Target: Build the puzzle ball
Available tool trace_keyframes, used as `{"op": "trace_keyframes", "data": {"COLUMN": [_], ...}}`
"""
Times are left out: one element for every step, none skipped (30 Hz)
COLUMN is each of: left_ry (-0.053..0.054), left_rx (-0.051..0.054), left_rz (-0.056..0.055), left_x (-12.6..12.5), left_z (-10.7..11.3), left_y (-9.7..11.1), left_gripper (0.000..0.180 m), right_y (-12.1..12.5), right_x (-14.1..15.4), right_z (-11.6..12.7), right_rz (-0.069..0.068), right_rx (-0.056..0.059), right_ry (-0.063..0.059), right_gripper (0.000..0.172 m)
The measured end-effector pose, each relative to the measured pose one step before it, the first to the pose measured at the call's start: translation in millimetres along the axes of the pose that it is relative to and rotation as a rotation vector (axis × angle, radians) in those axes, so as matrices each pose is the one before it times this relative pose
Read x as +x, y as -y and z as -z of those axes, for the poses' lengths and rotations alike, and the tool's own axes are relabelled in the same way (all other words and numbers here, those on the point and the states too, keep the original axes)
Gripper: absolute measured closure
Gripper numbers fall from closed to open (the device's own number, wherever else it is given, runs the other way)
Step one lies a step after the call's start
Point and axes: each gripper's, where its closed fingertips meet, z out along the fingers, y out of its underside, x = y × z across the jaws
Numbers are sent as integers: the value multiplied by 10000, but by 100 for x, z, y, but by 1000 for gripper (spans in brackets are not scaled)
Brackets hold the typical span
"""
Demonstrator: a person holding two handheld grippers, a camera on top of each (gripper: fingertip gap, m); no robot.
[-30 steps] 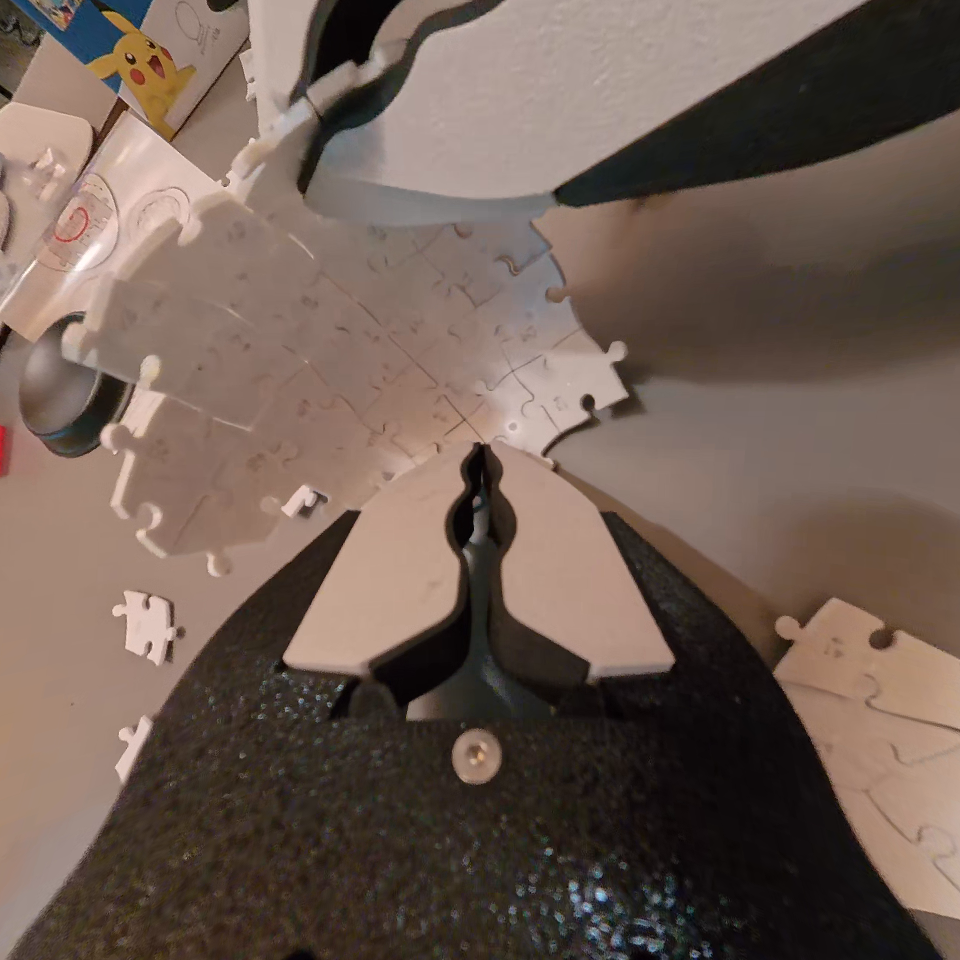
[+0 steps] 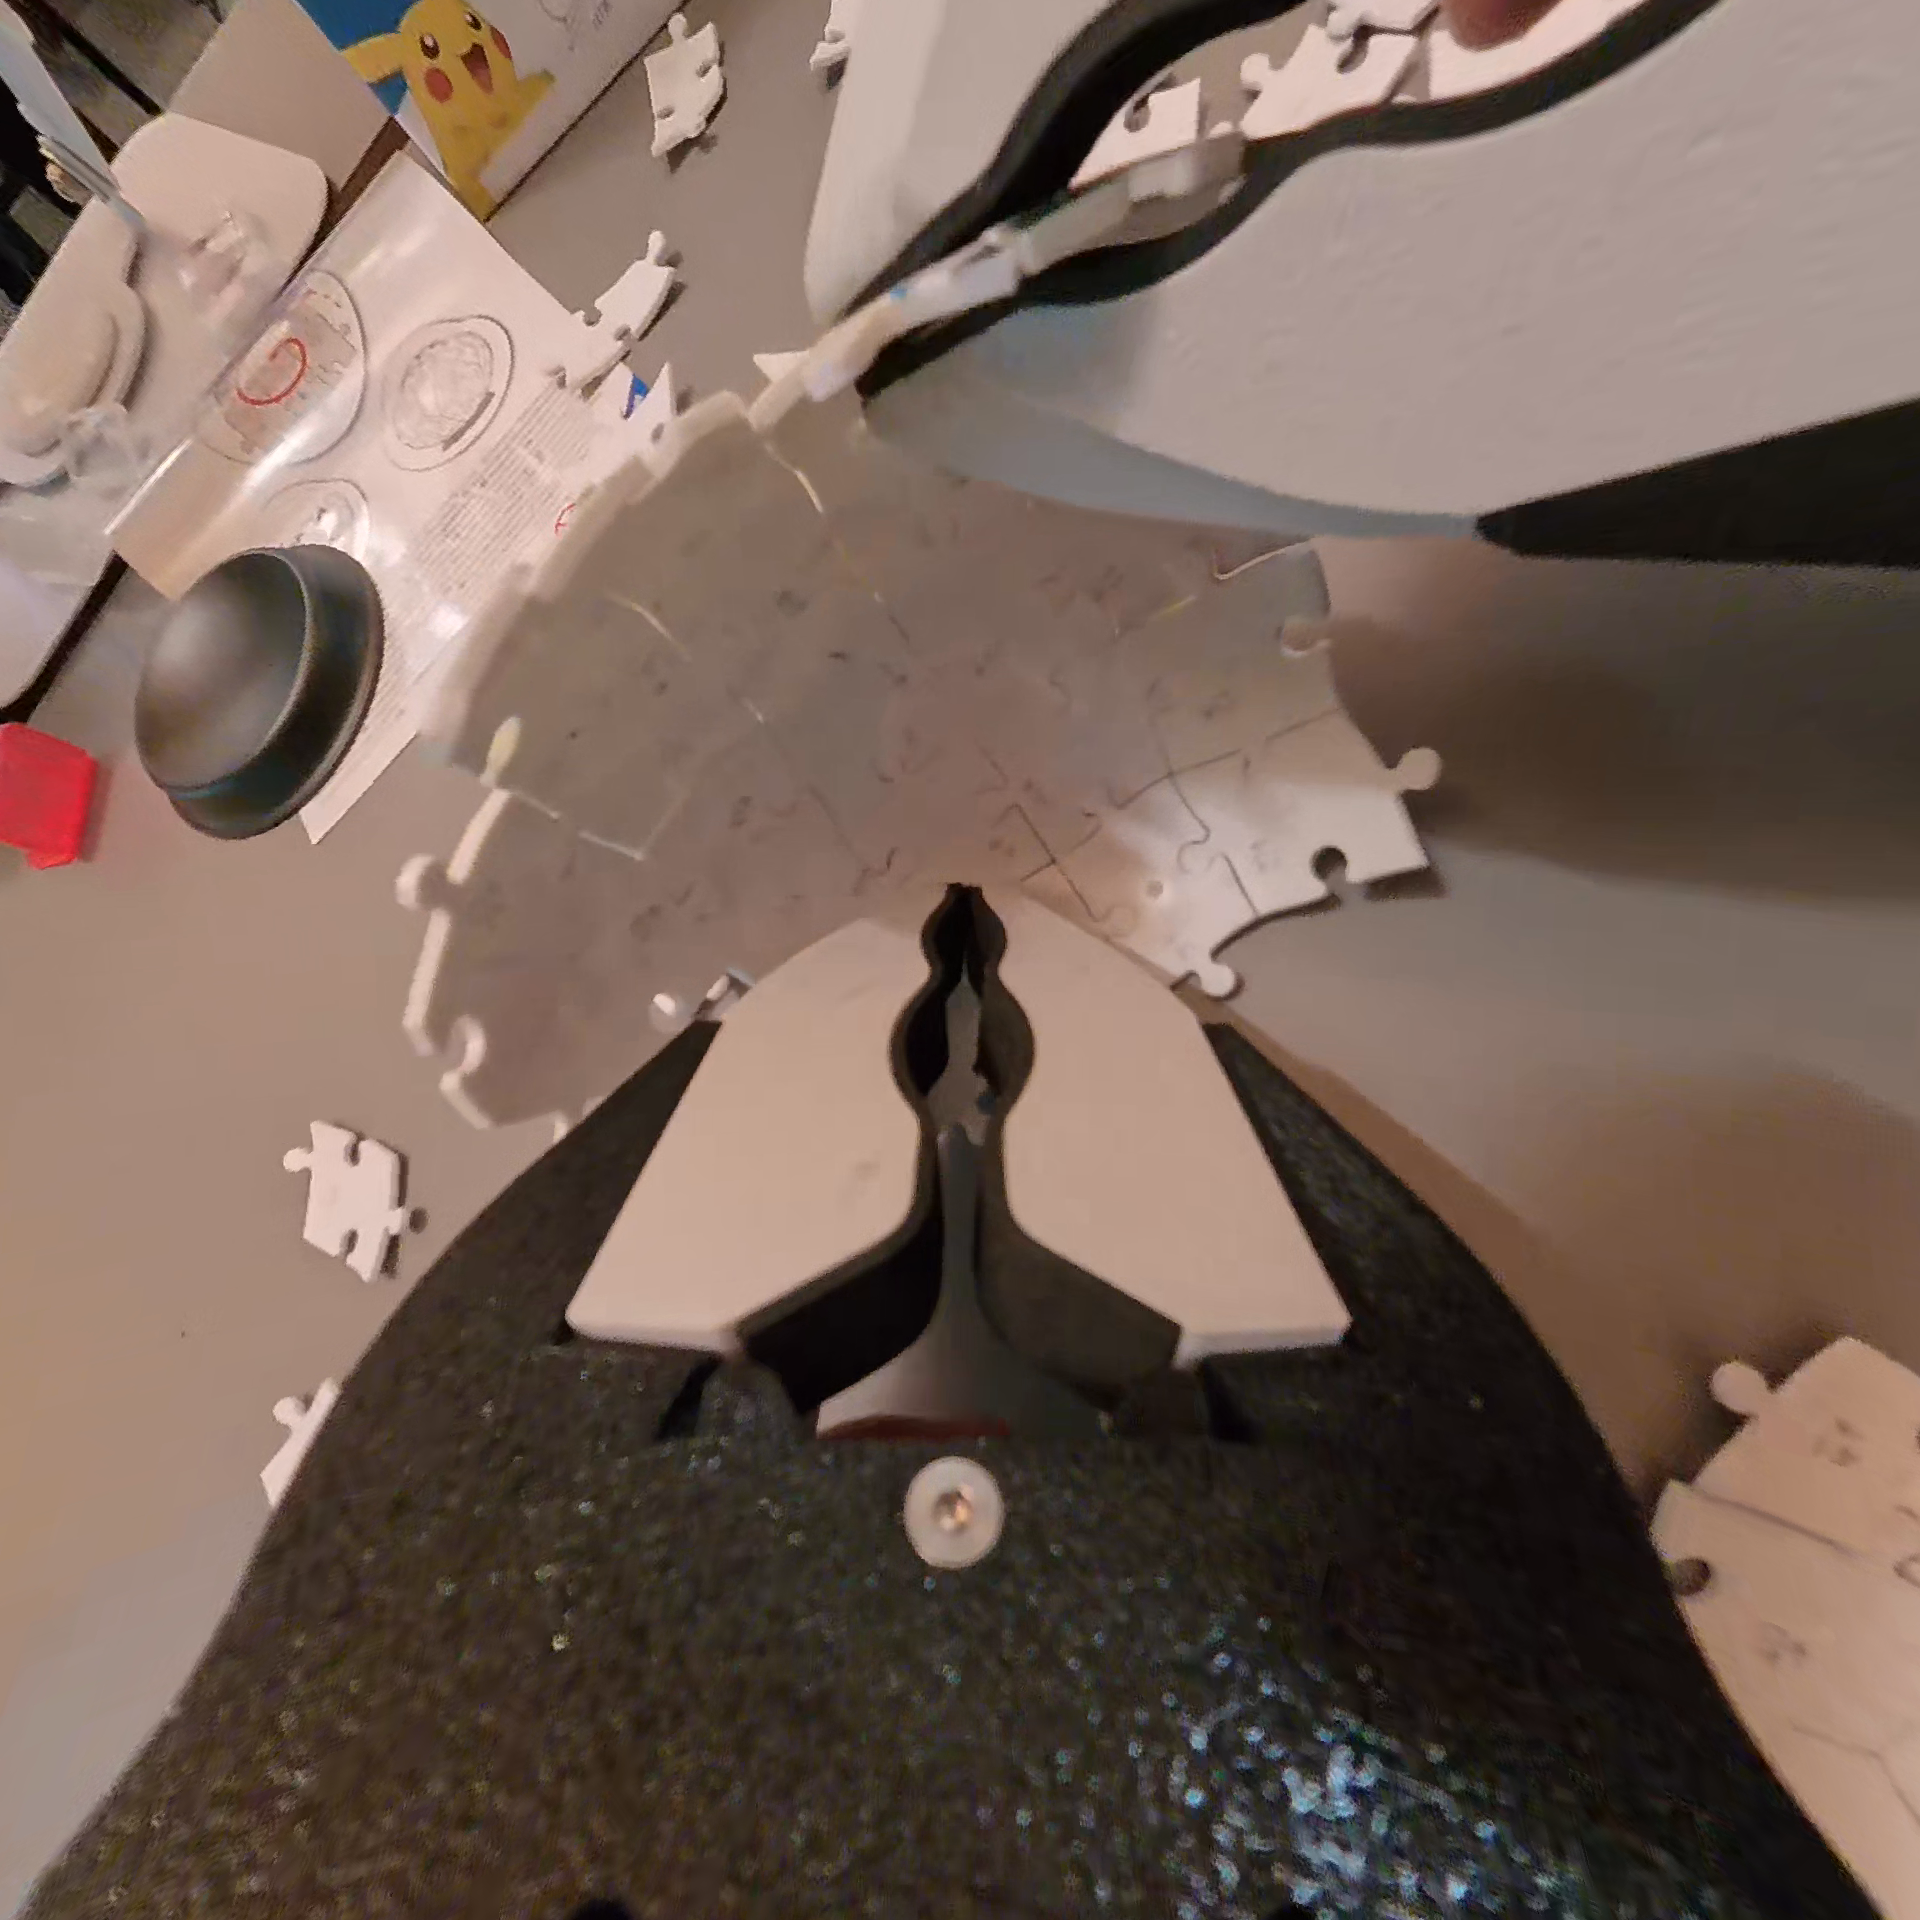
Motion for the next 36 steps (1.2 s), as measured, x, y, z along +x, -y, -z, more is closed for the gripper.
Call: {"op": "trace_keyframes", "data": {"left_ry": [-9,-29,-137,-104,83,174,142,67,6,-9,-17,48,306,357,208,140,110,43,14,0,-41,-61,-40,-48,-99,-137,-108,-21,41,24,-18,-29,23,54,33,-3], "left_rx": [-76,-94,-100,-82,-41,-14,-17,-17,0,1,20,135,406,429,261,118,-33,-139,-116,-60,-60,-89,-71,1,42,44,4,-61,-126,-158,-124,-93,-111,-154,-7,-6], "left_rz": [-50,-51,-44,-58,-172,-167,-78,-7,33,52,-2,-119,-103,68,276,375,332,214,110,38,-20,-48,-51,-48,-36,-21,-17,-20,-23,-20,-15,4,26,45,103,191], "left_x": [8,33,186,204,19,-42,-10,-9,-14,-34,-30,-96,-460,-659,-630,-621,-583,-424,-266,-114,49,146,158,198,294,326,265,108,-20,-33,9,26,-60,-111,-98,-67], "left_z": [-45,-33,-47,-59,-11,-14,-12,-10,-1,3,23,157,405,609,576,482,346,232,164,101,50,16,11,20,-6,-60,-116,-156,-183,-228,-260,-268,-268,-244,-139,-79], "left_y": [19,-33,-60,-64,-24,-2,-7,5,-1,-4,3,67,375,445,267,59,-206,-397,-386,-329,-297,-289,-211,-58,58,106,98,24,-56,-79,-44,-17,-84,-187,-21,-43], "left_gripper": [180,180,180,180,180,180,180,180,180,180,180,180,180,180,180,180,180,180,180,180,180,180,180,180,180,180,180,180,180,180,180,180,180,180,180,180], "right_y": [-107,-45,-25,-1,-10,-24,-71,-34,-28,23,19,9,-1,-39,-24,-23,-34,-12,14,11,2,6,-36,-82,-64,-15,14,-16,18,65,74,145,239,279,188,161], "right_x": [29,3,3,-12,-7,-28,6,2,8,6,-7,-66,-105,-46,-18,7,8,2,11,-9,7,4,-1,10,-1,3,-12,3,-8,-12,3,0,-13,-12,79,29], "right_z": [-30,-28,-48,-43,-32,-36,-28,-11,7,14,8,22,3,15,14,-9,-43,-45,-45,-28,-19,0,2,0,6,9,8,1,13,0,-22,-52,-67,-108,-171,-209], "right_rz": [1,-20,-41,-35,-8,29,40,32,0,-23,3,65,74,67,35,-28,-63,-32,8,19,7,-9,-23,-38,-34,-17,-4,4,22,47,65,82,124,202,299,393], "right_rx": [-65,-24,-5,7,-12,-18,-41,-4,-3,5,-3,-11,-16,-28,-2,8,-18,-13,6,2,-7,-12,-28,-53,-51,-19,-12,-54,-48,-29,-46,-26,33,37,-32,-40], "right_ry": [2,18,11,17,8,21,-17,-13,-3,8,12,48,61,15,-8,9,22,15,4,-1,10,22,24,22,21,15,10,10,19,22,34,57,72,79,37,110], "right_gripper": [169,169,169,169,169,169,169,169,169,169,169,169,169,169,169,169,169,169,169,169,169,169,169,169,168,168,168,168,168,169,169,168,169,169,169,169]}}
